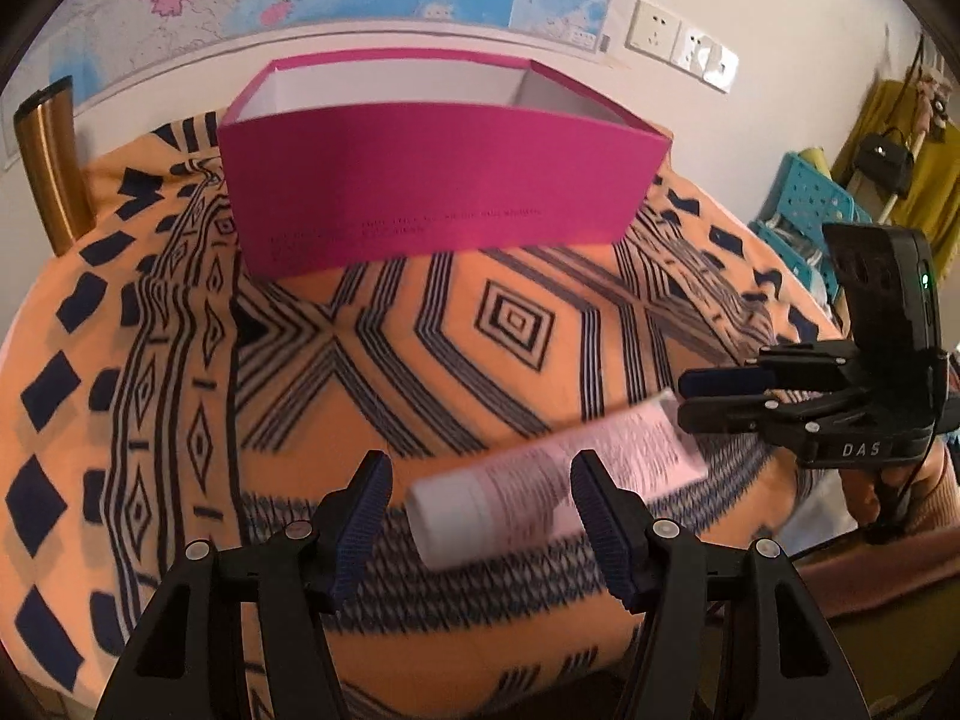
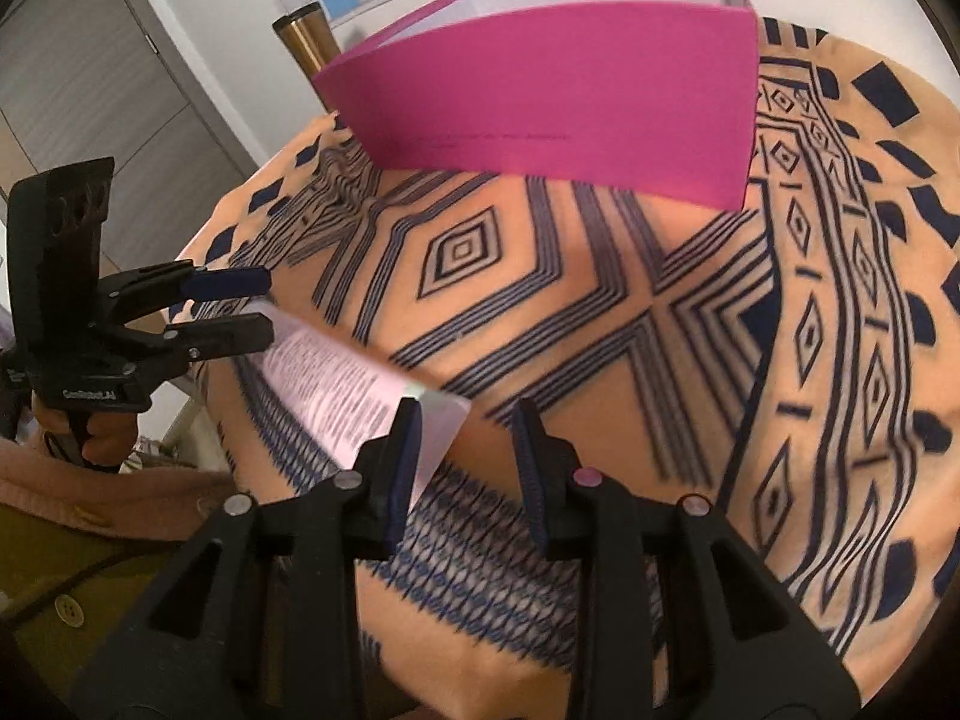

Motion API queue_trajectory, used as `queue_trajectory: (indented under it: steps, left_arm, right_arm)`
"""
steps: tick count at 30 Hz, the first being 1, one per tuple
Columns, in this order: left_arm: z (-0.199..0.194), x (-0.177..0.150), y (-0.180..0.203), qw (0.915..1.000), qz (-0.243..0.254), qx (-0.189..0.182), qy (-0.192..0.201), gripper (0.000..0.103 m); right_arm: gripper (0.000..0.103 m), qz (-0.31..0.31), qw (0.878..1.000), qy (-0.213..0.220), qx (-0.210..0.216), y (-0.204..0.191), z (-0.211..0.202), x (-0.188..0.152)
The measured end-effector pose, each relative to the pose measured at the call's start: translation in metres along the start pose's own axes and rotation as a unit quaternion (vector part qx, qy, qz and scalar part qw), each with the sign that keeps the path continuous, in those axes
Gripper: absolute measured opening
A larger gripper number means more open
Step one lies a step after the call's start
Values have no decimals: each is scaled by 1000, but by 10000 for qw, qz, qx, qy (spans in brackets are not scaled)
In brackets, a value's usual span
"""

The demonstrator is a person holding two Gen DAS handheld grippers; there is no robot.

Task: Organize rigid objects
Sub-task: 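Move the left gripper to the pink-and-white lotion tube and grasp its cap end, then lift the lotion tube with the left gripper toward the magenta box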

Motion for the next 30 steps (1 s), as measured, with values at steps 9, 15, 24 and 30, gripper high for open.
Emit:
queue_trajectory:
  steps: [9,15,24,30]
  left_arm:
    - [3,-16,0,9994,-186,-145,-237,52]
    - [2,-15,1,9994,-241,-156,-189,50]
    - [10,1,1,9995,-270,-149,-43,48]
    - [16,11,1,9996,-256,-125,-10,48]
  right_arm:
    - [33,30,9999,-8,151,-12,0,-11]
    - [33,90,9998,27,150,-16,2,-11]
    - [33,264,9994,230,5,-4,1,-2]
    - [33,381,9987,328,-81,6,-2,5]
Point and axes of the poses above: each gripper's, at about its wrist camera, not at the fingertips, and z roughly the way its jaws point, y to its right, x to its top, the point moved 3 cm from there along z, roughly the way its jaws point, and after that the axes turned 2 degrees about -x, right-handed, at the moved point
